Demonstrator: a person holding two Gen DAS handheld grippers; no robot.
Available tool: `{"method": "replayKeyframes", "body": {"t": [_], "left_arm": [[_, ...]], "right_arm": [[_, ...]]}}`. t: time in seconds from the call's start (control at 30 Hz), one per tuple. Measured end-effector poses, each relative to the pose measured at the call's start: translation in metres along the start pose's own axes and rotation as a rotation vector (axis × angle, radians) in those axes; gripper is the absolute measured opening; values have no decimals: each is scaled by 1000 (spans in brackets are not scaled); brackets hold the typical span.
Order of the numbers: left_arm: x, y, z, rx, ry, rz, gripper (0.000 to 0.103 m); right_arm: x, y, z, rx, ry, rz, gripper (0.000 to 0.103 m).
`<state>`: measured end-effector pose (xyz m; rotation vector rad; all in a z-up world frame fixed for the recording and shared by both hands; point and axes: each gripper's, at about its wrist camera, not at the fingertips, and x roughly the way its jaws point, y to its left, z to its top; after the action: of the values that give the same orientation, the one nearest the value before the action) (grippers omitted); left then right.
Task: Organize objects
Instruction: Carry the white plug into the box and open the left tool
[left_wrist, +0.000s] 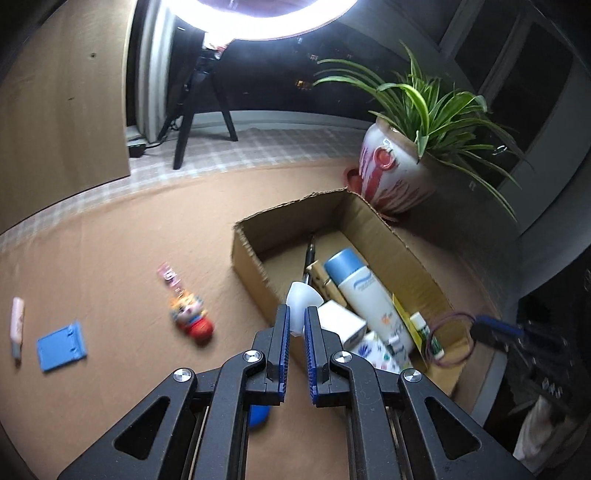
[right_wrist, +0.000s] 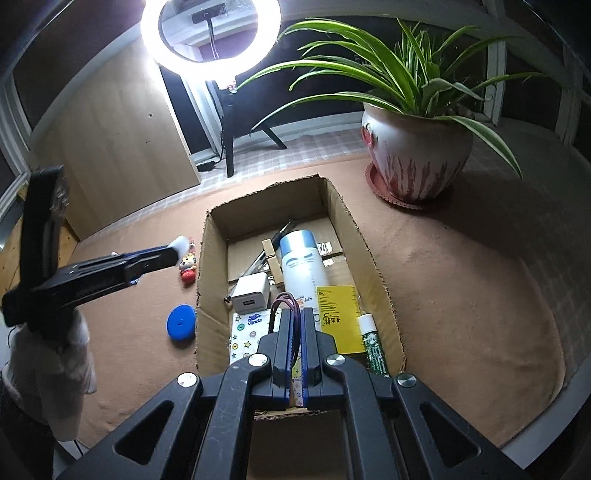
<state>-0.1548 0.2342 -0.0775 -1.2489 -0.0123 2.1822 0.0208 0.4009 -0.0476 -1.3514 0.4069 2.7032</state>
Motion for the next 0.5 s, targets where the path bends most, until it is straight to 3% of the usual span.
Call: {"method": "replayKeyframes", "body": {"t": [0.17, 0.23, 0.27, 0.37, 0.5], "left_arm": [[21, -17, 11, 21, 11, 4, 9], [26, -21, 15, 18, 6, 11, 14], [28, -21, 17, 11, -3, 7, 23], [29, -16, 22, -15, -13, 9, 61], [24, -9, 23, -7, -33, 34, 63]], "right_arm": [[5, -5, 2, 7, 5, 1, 3], [8, -8, 3, 20, 13, 11, 4], [9, -10, 3, 26, 22, 21, 10], [8, -13, 2, 41, 18, 10, 55], [2, -13, 1, 45, -8, 17, 57]]}}
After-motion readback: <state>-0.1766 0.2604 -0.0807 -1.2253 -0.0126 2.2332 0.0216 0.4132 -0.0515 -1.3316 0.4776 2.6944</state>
